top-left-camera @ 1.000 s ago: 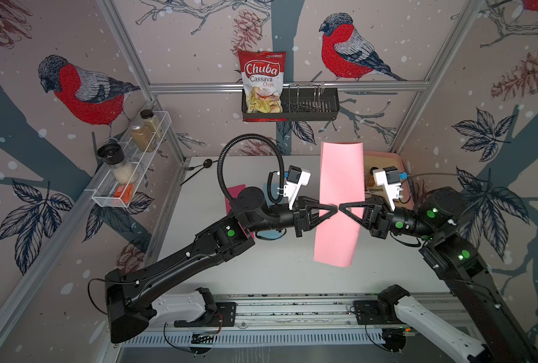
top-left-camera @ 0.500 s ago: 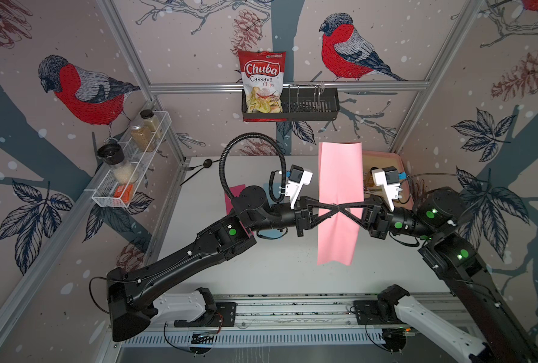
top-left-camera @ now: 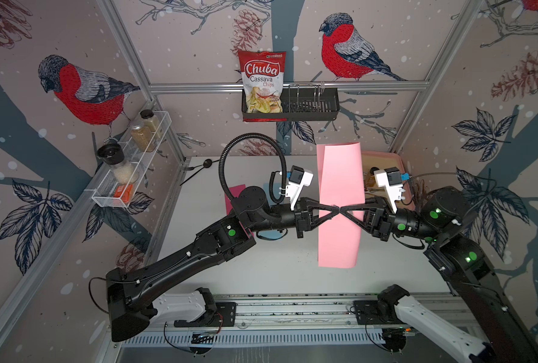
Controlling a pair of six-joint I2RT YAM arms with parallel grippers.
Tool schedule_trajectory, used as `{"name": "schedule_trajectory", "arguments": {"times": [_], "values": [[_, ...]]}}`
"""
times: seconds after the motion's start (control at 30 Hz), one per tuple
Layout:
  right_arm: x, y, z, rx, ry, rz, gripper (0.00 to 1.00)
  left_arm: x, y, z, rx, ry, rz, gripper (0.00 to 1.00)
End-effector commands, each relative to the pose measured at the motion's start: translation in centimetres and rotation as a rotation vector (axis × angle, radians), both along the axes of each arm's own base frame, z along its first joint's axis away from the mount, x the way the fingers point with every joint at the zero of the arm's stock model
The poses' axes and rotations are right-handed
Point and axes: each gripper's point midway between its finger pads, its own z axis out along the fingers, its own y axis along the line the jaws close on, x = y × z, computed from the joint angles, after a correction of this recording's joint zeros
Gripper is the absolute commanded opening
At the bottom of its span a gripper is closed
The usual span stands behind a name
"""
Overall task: Fold the rectangular paper in half along the long edge
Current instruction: Fold the paper.
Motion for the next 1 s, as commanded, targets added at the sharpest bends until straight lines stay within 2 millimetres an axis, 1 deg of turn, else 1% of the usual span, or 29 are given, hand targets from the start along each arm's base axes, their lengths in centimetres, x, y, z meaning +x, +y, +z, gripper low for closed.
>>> {"name": "schedule_trajectory", "arguments": {"times": [0.0,0.13,0.37,0.43,0.47,0.53,0.57,0.6,0.63,0.83,0.87,0.97], "values": [[-0.22,-0.19,0.34,-0.008,-0.027,-0.006,0.21,-0.12,0.33,0.68,-0.015,-0.036,0.011,0.0],[-0.44,-0.29,0.61,-0.007,-0.033,-0.004,0.19,0.06,0.39,0.48,-0.007,-0.034,0.024,0.0],[-0.64,-0.27,0.79,-0.002,-0.036,0.007,0.06,0.14,0.65,0.7,-0.013,-0.037,0.037,0.0],[-0.63,-0.2,0.83,-0.002,-0.038,0.011,0.01,0.17,0.63,0.79,-0.015,-0.037,0.039,0.0],[-0.71,-0.21,0.88,0.001,-0.039,0.013,0.0,0.17,0.64,0.79,-0.015,-0.035,0.038,0.01],[-0.59,-0.23,0.9,0.003,-0.04,0.008,0.0,0.08,0.59,0.88,-0.018,-0.035,0.031,0.12],[-0.58,-0.2,0.9,0.002,-0.04,0.009,0.0,0.03,0.51,0.87,-0.018,-0.033,0.025,0.16],[-0.5,-0.15,0.8,0.001,-0.039,0.009,0.0,-0.04,0.46,0.87,-0.017,-0.034,0.019,0.19],[-0.43,-0.09,0.74,0.002,-0.037,0.012,0.0,-0.08,0.43,0.92,-0.02,-0.035,0.016,0.2],[-0.36,0.2,0.6,0.011,-0.029,0.028,0.0,-0.25,0.17,0.79,-0.02,-0.029,-0.002,0.2],[-0.4,0.24,0.6,0.013,-0.028,0.032,0.0,-0.32,0.13,0.8,-0.021,-0.03,-0.006,0.19],[-0.43,0.3,0.56,0.014,-0.026,0.037,0.0,-0.36,0.1,0.79,-0.022,-0.032,-0.008,0.09]]}}
